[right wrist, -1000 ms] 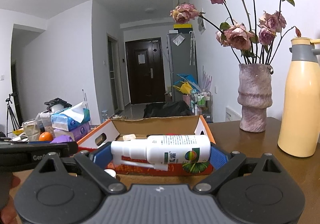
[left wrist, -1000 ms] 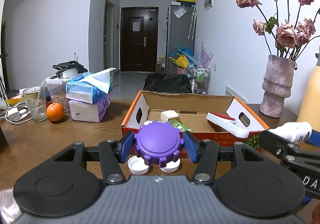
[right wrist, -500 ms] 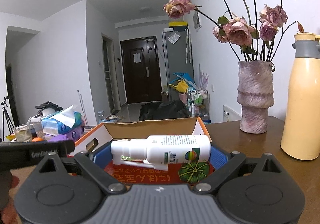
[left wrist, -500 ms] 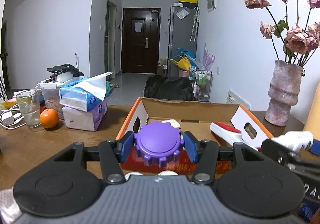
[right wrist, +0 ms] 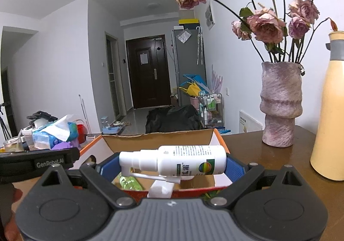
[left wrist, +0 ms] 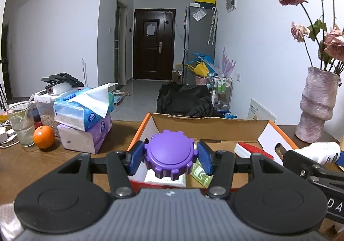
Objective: Organize rigid objects
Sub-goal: 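Lower the white spray bottle and purple cap into the cardboard box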
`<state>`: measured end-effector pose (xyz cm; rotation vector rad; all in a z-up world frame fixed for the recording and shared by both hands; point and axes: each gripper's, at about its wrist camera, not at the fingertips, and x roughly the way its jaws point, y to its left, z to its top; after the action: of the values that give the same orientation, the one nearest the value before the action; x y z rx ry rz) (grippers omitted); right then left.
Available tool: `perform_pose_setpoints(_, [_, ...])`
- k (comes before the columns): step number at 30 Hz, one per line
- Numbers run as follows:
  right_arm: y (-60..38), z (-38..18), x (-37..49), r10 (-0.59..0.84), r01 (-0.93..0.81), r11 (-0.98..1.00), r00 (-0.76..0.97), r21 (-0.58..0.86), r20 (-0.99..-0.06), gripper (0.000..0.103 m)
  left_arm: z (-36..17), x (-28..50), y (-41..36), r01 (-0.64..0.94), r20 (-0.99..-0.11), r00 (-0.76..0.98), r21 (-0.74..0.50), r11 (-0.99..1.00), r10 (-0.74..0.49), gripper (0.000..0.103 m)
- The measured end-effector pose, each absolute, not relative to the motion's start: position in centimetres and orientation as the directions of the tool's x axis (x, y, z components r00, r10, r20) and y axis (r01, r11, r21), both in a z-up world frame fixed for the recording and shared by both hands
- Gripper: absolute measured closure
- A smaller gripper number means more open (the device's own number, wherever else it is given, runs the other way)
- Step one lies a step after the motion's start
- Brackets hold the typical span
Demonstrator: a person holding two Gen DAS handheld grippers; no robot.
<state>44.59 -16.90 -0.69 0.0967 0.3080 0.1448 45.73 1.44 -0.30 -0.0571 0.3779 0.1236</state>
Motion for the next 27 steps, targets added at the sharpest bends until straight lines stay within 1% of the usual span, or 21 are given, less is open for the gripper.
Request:
perform_pose_setpoints(17, [-15.6,-1.0,50.7,0.141,-0.119,0.989,0.936,0.087,-0.323,0.006,-1.2,51.7,1.7,-0.116,-0.394,0.912,0.009,0.993,0.110,0.048])
perform_pose_setpoints(27, [-15.5,-1.0,53.8,0.137,-0.114,0.990,0.919,0.084,-0.369,0.006,-1.3,54.1,1.6,-0.110,-0.412,0.904,0.037,0.993,0.116,0.047])
